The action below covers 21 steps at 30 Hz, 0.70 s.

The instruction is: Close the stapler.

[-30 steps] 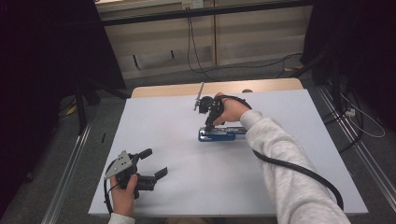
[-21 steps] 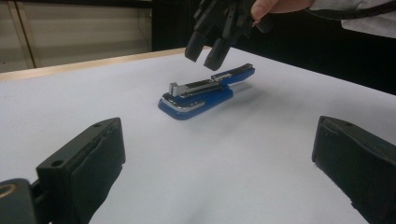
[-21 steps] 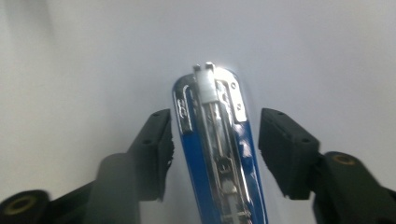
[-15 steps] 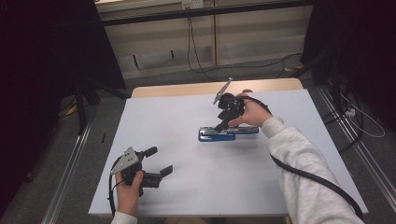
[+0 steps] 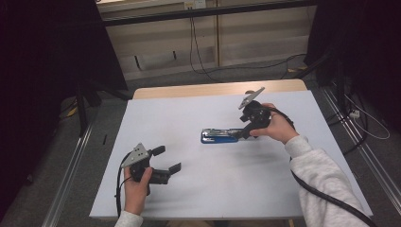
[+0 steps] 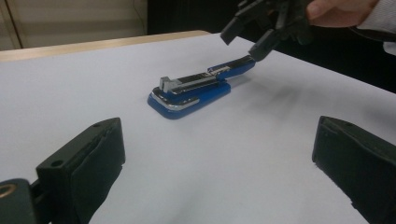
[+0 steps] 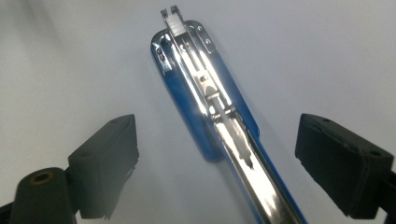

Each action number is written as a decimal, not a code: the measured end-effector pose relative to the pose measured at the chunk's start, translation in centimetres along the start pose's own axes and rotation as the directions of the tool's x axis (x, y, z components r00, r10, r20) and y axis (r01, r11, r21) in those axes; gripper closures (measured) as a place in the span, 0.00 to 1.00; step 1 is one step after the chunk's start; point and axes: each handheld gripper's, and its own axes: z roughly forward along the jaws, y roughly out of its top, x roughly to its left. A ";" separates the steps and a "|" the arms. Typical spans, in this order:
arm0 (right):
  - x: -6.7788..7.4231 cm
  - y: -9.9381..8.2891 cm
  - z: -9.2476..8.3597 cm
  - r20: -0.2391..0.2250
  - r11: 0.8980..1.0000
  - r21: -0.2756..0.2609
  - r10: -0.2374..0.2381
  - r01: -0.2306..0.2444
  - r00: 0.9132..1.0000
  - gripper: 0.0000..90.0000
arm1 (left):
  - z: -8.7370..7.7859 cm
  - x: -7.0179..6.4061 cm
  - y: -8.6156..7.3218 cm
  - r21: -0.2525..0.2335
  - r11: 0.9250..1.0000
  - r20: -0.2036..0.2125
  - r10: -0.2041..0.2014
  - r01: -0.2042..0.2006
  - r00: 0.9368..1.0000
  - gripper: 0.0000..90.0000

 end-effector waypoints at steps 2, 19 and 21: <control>0.0 -0.8 -0.4 0.026 1.000 -0.010 0.018 -0.018 1.000 0.13 | 0.4 0.1 0.1 0.008 1.000 0.002 -0.009 0.009 1.000 0.03; 0.3 -6.9 -3.6 0.097 0.987 -0.114 0.120 -0.109 0.988 0.15 | 3.7 0.7 1.4 0.069 0.998 -0.048 -0.004 0.007 0.999 0.04; 0.4 -7.3 -3.9 0.115 0.987 -0.122 0.124 -0.110 0.986 0.15 | 4.2 0.8 1.5 0.076 0.997 -0.063 -0.008 0.013 0.998 0.04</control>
